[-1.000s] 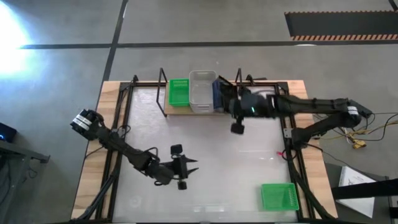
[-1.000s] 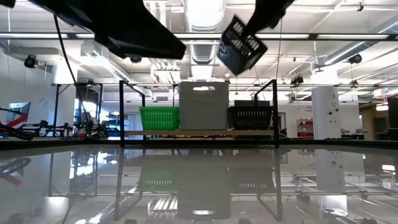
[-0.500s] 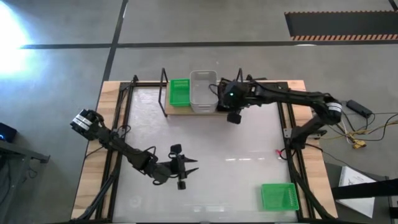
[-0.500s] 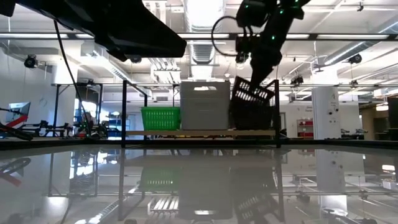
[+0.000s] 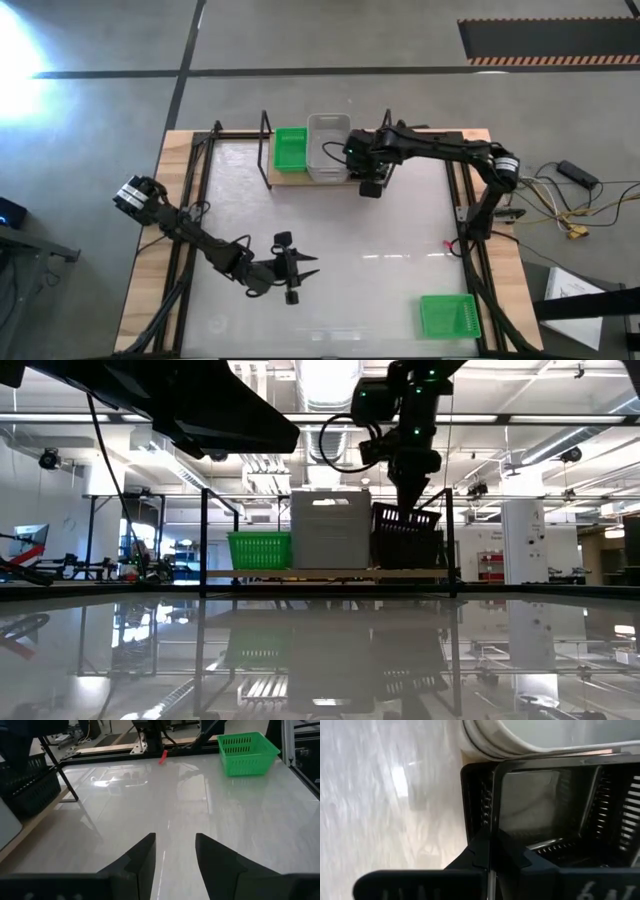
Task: Stack baskets on shelf by color
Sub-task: Stack the black bin on the stacked black bins on the shelf, then stack the green bin on the stacked green bins on the shelf
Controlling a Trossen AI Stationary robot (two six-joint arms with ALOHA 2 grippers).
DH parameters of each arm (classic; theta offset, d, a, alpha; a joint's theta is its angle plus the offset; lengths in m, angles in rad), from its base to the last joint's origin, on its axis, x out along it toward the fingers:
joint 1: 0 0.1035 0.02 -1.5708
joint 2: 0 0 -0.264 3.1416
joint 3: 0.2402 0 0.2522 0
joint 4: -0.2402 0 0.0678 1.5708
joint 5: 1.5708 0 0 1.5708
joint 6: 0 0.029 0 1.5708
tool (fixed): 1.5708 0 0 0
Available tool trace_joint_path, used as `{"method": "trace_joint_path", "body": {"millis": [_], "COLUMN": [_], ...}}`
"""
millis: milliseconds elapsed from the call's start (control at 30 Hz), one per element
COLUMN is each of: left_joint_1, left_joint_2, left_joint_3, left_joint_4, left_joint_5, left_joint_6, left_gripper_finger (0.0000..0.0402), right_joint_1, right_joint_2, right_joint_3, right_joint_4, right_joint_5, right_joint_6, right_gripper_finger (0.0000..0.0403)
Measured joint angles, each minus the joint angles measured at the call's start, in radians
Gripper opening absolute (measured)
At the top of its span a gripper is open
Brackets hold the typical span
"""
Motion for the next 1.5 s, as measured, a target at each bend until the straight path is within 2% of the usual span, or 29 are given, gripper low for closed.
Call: {"method": "trace_joint_path", "body": {"millis": [133,333,467,633,867,1133,1267,1500], "left_joint_1": [0.0,0.0,0.0,0.0,0.0,0.0,0.0,0.0], "left_joint_2": [0.0,0.0,0.0,0.0,0.0,0.0,0.0,0.0], "left_joint_3": [0.0,-0.001,-0.002,-0.003,-0.003,-0.003,-0.003,-0.003], "left_joint_4": [0.0,-0.001,-0.003,-0.007,-0.006,-0.003,-0.003,0.0], "left_joint_5": [0.0,0.0,0.0,0.0,0.0,0.0,0.0,0.0], "left_joint_6": [0.0,0.0,0.0,0.0,-0.001,-0.001,-0.001,-0.002], "left_gripper_finger": [0.0123,0.0123,0.0123,0.0123,0.0123,0.0123,0.0123,0.0123], "right_joint_1": [0.0,0.001,0.002,0.02,0.073,0.05,0.049,0.061], "right_joint_2": [0.039,0.059,0.019,-0.071,-0.204,-0.228,-0.221,-0.3], "right_joint_3": [0.043,0.078,0.091,0.085,-0.052,-0.275,-0.301,-0.304], "right_joint_4": [-0.043,-0.085,-0.081,-0.068,0.113,0.312,0.321,0.348], "right_joint_5": [0.0,0.023,0.024,0.024,0.02,0.037,0.088,0.117], "right_joint_6": [-0.007,-0.012,-0.004,0.049,0.134,0.215,0.206,0.209], "right_gripper_finger": [0.0024,0.009,0.0121,0.0131,0.011,0.0039,0.0012,0.0009]}}
